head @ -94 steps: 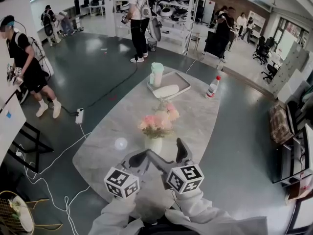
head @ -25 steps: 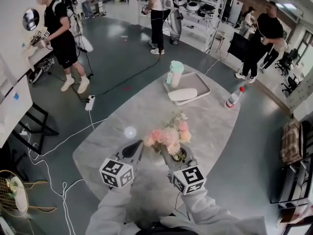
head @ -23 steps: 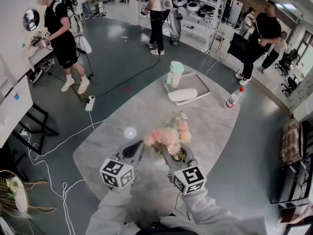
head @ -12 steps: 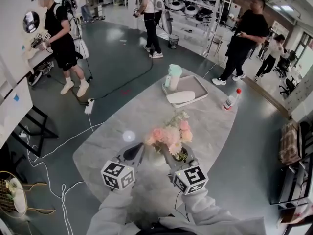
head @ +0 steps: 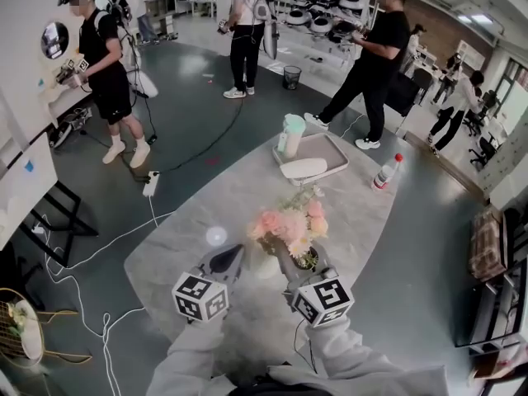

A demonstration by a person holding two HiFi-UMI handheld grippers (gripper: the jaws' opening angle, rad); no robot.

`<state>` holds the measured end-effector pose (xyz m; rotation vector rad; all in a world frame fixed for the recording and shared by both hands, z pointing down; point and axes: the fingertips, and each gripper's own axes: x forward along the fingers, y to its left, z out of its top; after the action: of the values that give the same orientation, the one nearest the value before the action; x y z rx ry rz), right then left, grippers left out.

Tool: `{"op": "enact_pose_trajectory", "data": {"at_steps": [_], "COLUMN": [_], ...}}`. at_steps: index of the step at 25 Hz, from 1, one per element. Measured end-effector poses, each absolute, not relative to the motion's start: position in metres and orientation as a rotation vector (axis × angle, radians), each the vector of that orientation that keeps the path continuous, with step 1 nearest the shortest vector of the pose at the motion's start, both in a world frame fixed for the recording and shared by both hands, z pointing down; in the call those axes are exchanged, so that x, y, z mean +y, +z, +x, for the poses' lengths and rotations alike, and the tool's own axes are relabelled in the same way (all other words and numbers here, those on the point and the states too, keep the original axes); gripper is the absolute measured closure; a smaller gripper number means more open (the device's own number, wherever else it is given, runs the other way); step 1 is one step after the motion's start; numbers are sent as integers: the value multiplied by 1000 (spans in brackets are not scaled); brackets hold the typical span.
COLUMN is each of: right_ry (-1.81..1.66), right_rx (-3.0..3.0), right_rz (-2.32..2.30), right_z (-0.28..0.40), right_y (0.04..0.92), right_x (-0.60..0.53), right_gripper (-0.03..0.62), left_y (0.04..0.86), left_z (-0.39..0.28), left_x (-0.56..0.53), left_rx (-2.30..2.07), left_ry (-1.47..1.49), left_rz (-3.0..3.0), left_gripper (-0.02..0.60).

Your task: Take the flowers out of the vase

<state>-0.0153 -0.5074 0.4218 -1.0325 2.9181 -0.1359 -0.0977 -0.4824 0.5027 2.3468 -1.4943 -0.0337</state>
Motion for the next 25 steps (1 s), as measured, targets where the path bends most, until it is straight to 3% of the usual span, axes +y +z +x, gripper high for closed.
{"op": "enact_pose_trajectory", "data": {"at_steps": [25], "right_ry": [92], "right_rx": [2745], "right_rz": [-1111], "right_z": [0], "right_y": [318], "right_x": [-469], "right_gripper": [507], "left_y": [461], "left_z": [-98], "left_x": [-443], "left_rx": [-1428], "left_ry": [-78], "left_rz": [2475], "left_gripper": [580]}}
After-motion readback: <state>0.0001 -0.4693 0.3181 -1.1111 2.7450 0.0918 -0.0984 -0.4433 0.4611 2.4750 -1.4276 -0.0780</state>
